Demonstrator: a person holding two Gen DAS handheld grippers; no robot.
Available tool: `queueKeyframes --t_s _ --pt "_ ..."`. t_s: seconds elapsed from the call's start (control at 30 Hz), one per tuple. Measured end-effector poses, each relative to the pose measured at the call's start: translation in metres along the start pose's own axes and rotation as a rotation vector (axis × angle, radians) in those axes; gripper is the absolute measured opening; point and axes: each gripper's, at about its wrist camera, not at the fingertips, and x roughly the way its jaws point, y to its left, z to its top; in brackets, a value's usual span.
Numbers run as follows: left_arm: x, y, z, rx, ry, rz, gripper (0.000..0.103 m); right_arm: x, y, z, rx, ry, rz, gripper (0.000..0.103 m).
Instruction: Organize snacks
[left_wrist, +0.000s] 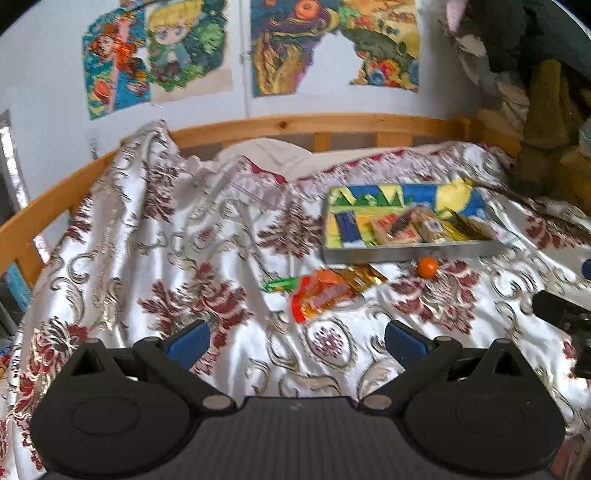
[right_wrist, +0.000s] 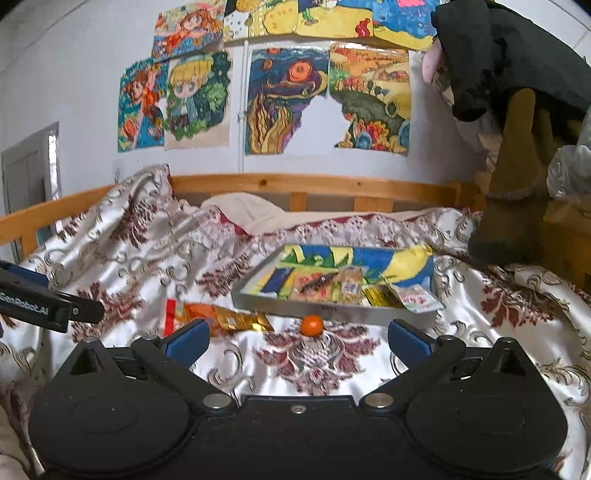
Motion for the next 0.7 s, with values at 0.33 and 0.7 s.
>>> queueKeyframes --t_s 0.33,0.7 --pt "0.008 -0.003 -0.003 0.024 0.041 0.02 0.103 0.014 0.007 -0.006 -0.038 0.071 -0.003 0.102" --pt "0.021 0.002 -0.003 0.006 0.117 0.035 0.103 0.025 0.012 -0.01 -0.065 0.119 -0.032 0.102"
